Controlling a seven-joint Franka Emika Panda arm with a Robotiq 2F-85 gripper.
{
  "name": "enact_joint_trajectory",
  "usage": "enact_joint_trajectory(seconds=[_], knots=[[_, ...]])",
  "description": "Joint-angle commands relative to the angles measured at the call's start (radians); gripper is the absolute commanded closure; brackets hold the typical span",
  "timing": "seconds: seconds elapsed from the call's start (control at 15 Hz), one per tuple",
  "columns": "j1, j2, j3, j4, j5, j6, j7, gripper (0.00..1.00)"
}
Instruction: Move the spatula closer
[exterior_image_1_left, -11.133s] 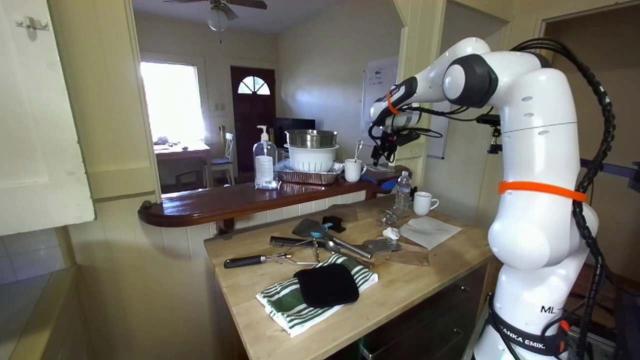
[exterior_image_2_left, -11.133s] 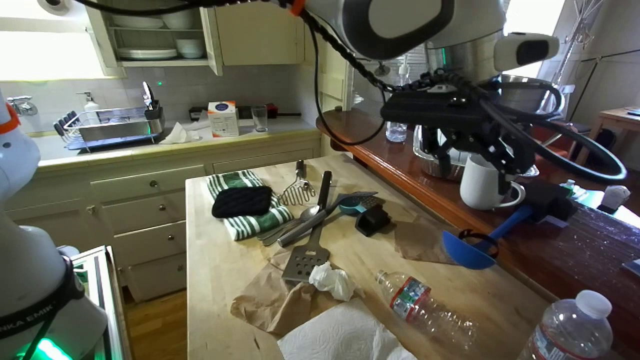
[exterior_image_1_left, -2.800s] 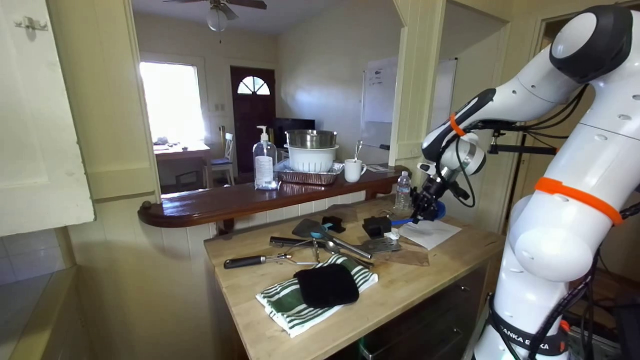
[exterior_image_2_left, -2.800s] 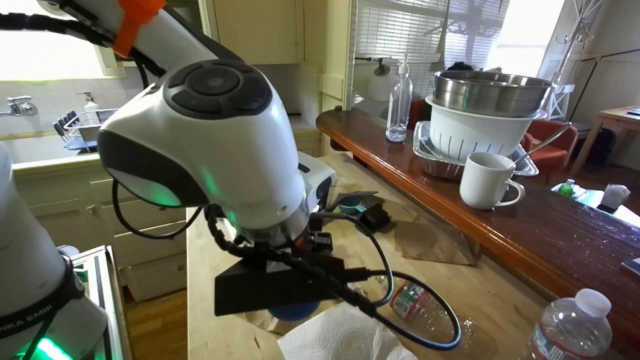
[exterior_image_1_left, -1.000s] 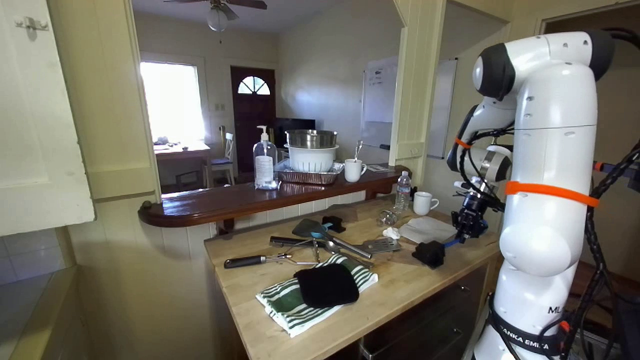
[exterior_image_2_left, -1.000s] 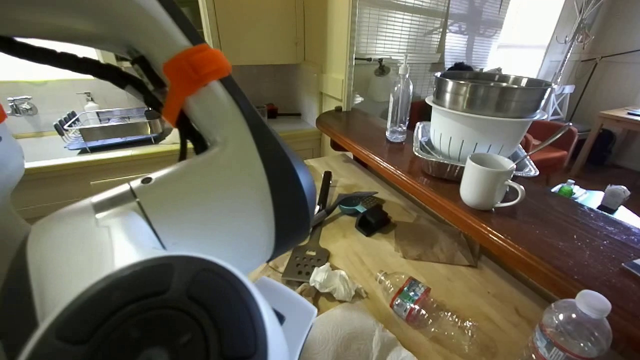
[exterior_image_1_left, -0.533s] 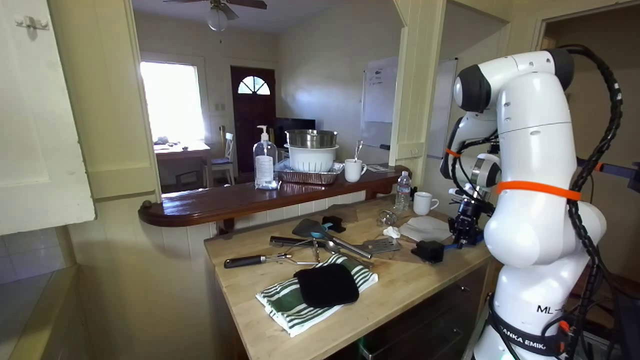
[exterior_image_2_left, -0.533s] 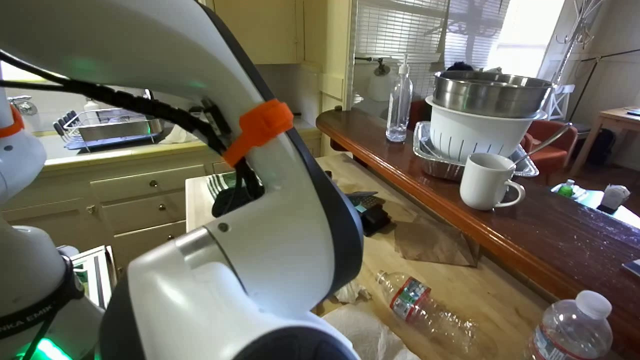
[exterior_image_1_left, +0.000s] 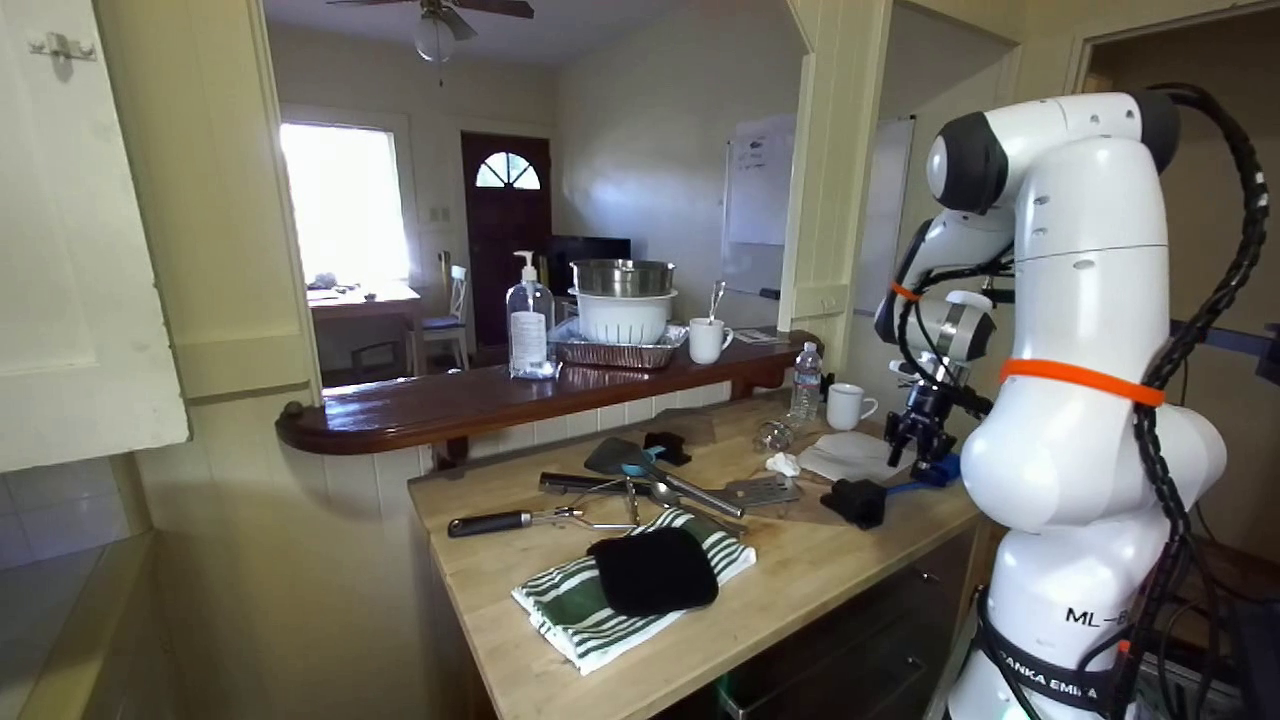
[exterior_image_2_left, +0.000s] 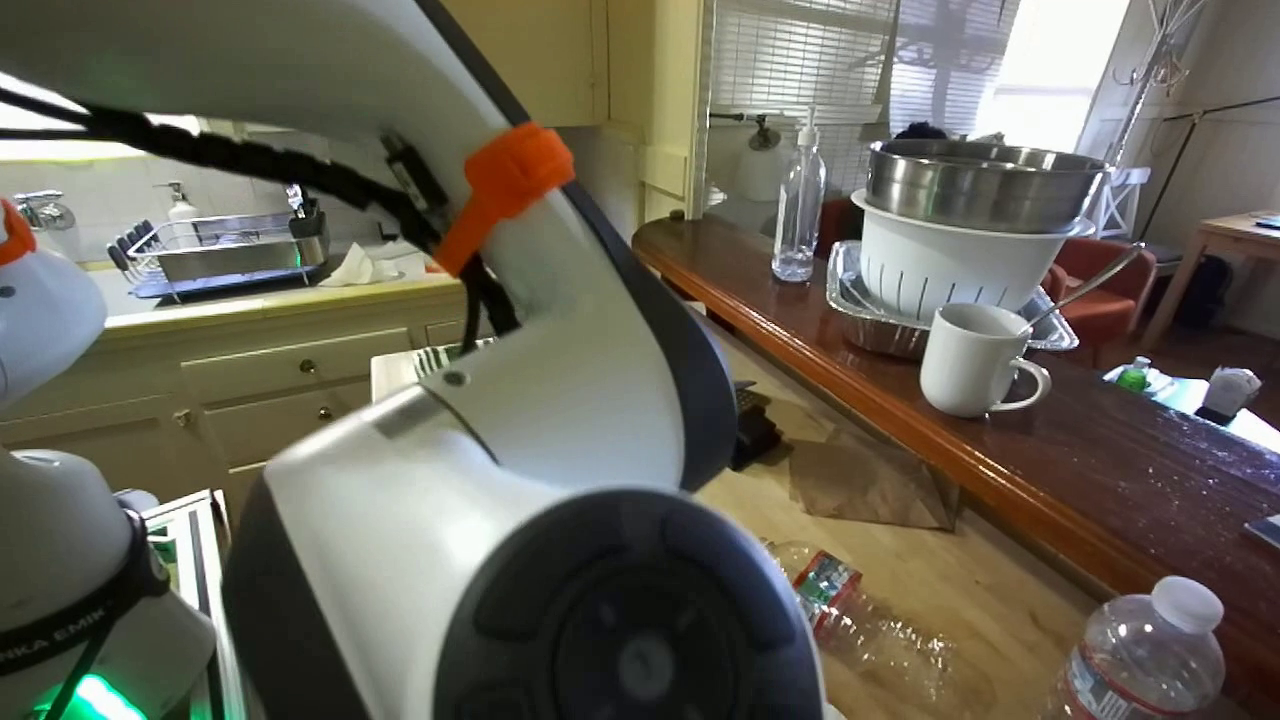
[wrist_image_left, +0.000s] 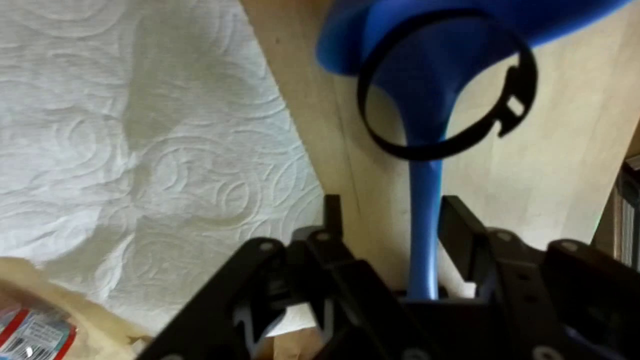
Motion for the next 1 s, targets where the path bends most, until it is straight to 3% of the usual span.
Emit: enact_joint_trajectory(seconds=[0.0,0.07,0.13,0.2,0.33,0.4,0.47,0.73,0.93], knots=[[0.068,-0.222,-0.034,-0.079,-0.112,-0.019,0.264,0.12],[0.095,-0.233,-0.061,-0.076,-0.106,-0.069,0.340,0.06],[0.107,-0.273,-0.053,-0.105,-0.117,-0.011,0.421,0.01],[0.069,-0.306,-0.003,-0.115,-0.127,-0.013,0.498,0.00],[0.074,-0.342,0.016,-0.104,-0.158,-0.115,0.649,0.00],[0.076,-0.354,0.032,-0.113,-0.156,-0.081,0.723,0.00],[0.023,-0.367,0.103,-0.117,-0.159,-0.071,0.795,0.00],[-0.065,-0.454,0.293,-0.146,-0.141,-0.031,1.090,0.00],[-0.166,-0.538,0.492,-0.196,-0.162,0.023,1.317,0.00]])
